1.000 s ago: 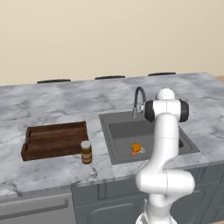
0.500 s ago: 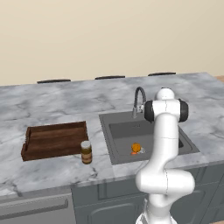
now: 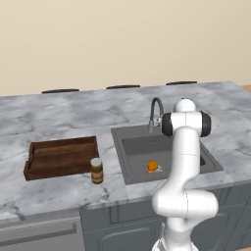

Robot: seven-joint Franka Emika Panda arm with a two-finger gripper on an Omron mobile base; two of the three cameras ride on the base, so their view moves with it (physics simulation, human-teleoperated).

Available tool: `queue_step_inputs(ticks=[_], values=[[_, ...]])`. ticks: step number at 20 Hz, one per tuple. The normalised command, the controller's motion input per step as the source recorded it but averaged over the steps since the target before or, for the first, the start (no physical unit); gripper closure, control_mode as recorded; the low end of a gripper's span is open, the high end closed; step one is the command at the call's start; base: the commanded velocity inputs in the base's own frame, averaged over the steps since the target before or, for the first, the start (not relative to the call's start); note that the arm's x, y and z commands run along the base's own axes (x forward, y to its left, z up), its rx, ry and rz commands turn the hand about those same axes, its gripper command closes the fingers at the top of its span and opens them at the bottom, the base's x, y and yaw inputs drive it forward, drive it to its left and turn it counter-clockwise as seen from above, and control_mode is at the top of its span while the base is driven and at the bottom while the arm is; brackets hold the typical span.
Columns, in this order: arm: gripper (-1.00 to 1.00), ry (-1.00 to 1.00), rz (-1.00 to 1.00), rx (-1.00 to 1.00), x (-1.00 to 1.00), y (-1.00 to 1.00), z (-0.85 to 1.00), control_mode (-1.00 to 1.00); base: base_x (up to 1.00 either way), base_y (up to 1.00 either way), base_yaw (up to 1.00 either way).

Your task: Pick up all produce items and place them in the sink. Turn on the sink faucet to wash them. Then turn the sink off and put them in the tray.

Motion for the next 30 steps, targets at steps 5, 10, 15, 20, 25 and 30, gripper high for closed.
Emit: queue_step_inputs(ticks=[5,10,15,20,25,30], values=[[1.00,0.08,-0.03,0.13,0.09,-0.83,-0.55,-1.00,0.00,0.00,0.00],[1.00,0.09,-0.04,0.13,0.08,-0.86,-0.61,-1.00,0.00,0.00,0.00],[1.00,0.09,-0.03,0.13,0.07,-0.86,-0.61,-1.00,0.00,0.00,0.00],[1.00,0.04,-0.02,0.09,0.04,-0.49,-0.38,-1.00,0.00,0.00,0.00],[1.00,-0.03,0.02,0.01,-0.03,0.01,-0.01,-1.00,0.00,0.00,0.00],[1.00,-0.06,0.12,0.02,0.00,0.08,-0.04,-1.00,0.00,0.00,0.00]])
